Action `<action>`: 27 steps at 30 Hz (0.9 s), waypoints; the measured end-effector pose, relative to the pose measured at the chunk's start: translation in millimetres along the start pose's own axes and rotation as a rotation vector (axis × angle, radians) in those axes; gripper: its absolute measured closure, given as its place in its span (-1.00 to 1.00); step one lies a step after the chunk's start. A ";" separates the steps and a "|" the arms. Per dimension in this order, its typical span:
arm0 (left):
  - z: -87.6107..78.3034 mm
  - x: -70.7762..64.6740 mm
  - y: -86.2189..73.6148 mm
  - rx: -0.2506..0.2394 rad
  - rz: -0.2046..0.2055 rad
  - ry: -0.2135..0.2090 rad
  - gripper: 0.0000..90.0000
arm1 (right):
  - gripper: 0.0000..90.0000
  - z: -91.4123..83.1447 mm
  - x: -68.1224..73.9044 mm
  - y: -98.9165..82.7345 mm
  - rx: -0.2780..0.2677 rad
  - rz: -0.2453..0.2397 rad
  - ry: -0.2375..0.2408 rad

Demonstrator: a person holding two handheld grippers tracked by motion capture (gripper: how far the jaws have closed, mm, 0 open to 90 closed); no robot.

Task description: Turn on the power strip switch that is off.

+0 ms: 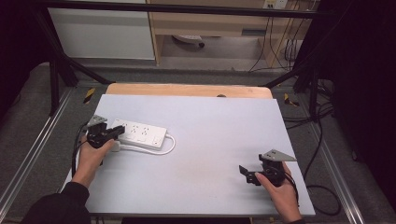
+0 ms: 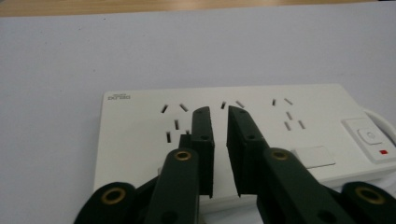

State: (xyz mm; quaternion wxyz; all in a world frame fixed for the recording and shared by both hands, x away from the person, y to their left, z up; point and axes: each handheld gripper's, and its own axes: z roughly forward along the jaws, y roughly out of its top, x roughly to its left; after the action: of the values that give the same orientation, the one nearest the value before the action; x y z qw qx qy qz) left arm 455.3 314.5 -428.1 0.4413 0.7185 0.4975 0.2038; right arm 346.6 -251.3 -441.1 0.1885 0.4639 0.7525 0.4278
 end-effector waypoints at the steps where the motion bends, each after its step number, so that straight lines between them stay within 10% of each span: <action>1: -0.2 -0.6 0.8 -0.003 0.003 0.007 0.69 | -0.90 -0.1 0.1 0.0 0.000 0.000 0.000; 23: 3.3 -11.8 10.5 -0.019 -0.020 0.030 -0.85 | -0.90 -0.1 -0.1 -0.1 0.001 0.002 0.002; 27: 2.1 -11.5 11.2 -0.028 -0.021 0.034 -0.84 | -0.91 -0.1 0.0 -0.1 0.001 0.000 0.002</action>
State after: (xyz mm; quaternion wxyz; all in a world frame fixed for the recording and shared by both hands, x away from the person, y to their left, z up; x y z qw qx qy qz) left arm 457.9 302.0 -418.2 0.4447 0.7035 0.5096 0.2184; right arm 346.5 -251.4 -441.1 0.1876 0.4638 0.7527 0.4279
